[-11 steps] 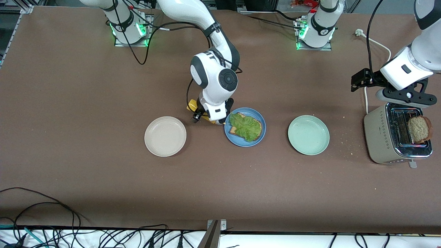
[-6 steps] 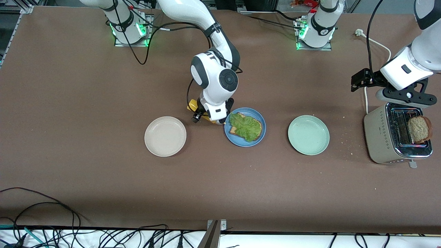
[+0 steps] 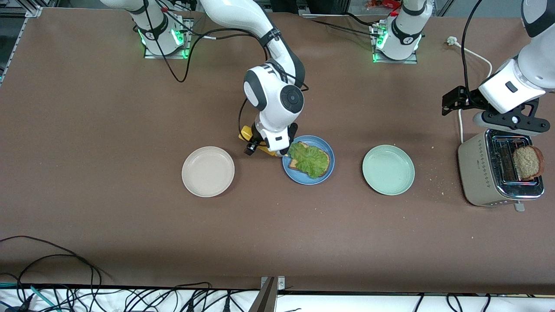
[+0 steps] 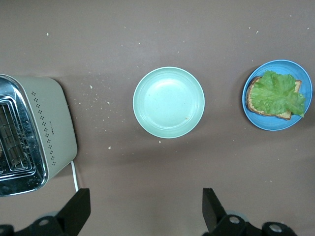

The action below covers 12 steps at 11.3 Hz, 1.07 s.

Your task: Make sandwich in blue plate with both arms

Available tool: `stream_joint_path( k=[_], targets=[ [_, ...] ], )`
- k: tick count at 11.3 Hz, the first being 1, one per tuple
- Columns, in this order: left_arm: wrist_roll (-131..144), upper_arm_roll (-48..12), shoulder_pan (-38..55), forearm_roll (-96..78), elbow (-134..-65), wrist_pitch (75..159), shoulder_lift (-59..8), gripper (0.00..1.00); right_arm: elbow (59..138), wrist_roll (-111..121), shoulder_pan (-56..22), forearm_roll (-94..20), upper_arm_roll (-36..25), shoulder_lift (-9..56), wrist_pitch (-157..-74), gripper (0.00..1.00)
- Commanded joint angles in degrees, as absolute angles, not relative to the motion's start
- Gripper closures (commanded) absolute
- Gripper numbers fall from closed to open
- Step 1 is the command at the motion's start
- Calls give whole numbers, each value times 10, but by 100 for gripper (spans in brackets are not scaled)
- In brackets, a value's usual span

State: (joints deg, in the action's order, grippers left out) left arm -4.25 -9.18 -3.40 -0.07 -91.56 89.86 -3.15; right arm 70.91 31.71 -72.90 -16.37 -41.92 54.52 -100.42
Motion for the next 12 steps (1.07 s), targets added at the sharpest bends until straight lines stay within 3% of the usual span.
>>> stream_joint_path(
  k=[1, 7, 12],
  targets=[
    [-43, -94, -37, 6, -903, 889, -36, 0, 680, 312, -722, -175, -423, 562, -994, 100],
    [-44, -94, -39, 5, -905, 884, -36, 0, 672, 320, -669, -173, -385, 541, -987, 100],
    [-39, -95, -36, 5, -903, 883, -36, 0, 708, 395, -481, -143, -223, 414, -979, 100]
  ],
)
